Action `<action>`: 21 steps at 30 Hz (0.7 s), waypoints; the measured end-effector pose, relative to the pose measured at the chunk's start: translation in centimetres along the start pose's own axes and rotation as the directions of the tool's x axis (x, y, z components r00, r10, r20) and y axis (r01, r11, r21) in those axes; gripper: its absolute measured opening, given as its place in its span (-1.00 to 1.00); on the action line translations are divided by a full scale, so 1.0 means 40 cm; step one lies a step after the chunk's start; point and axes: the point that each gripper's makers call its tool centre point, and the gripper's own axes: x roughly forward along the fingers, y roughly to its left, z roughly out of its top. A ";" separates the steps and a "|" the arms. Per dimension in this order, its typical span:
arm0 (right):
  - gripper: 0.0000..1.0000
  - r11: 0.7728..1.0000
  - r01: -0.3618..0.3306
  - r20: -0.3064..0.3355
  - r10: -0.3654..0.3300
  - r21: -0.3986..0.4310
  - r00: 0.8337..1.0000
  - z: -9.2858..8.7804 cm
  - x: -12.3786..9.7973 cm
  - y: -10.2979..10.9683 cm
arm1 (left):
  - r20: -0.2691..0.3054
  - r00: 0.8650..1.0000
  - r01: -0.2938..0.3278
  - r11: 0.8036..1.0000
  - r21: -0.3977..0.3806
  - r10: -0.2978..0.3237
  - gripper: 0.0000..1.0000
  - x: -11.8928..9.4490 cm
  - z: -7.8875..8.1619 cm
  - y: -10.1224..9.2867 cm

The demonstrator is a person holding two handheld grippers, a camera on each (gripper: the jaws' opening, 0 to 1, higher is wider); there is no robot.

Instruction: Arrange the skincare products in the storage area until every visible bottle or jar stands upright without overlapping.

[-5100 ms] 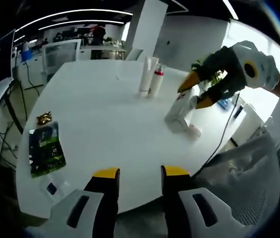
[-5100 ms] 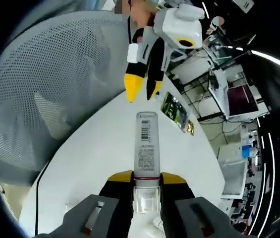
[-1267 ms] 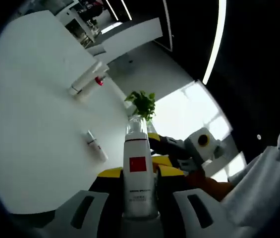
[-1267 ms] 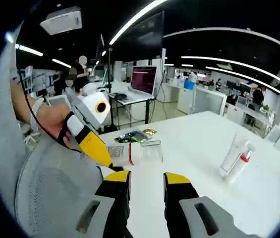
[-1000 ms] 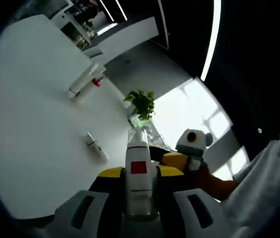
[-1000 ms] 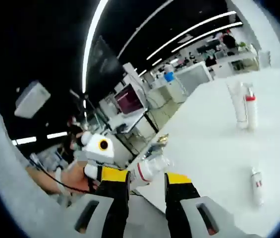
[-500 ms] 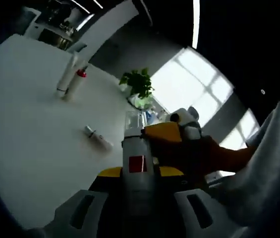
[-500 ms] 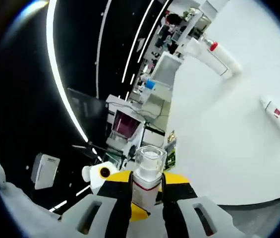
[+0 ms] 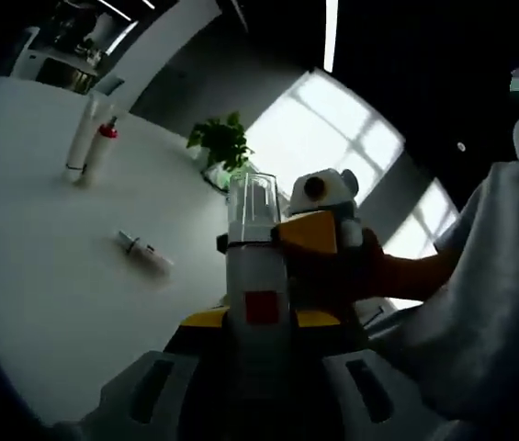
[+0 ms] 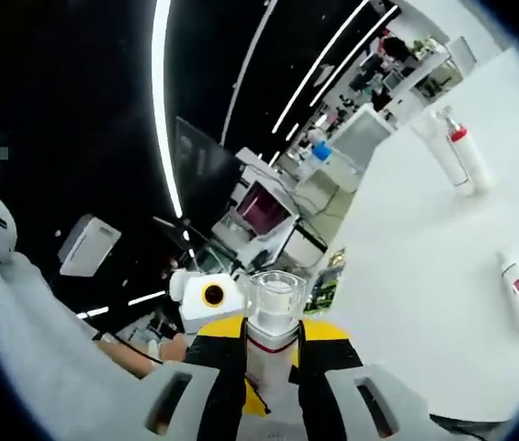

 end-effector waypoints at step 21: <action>-0.74 0.929 -0.336 -0.091 0.325 -0.156 0.941 0.065 -0.032 0.166 | 0.153 0.938 0.323 0.945 -0.058 -0.311 -0.54 0.001 0.103 -0.173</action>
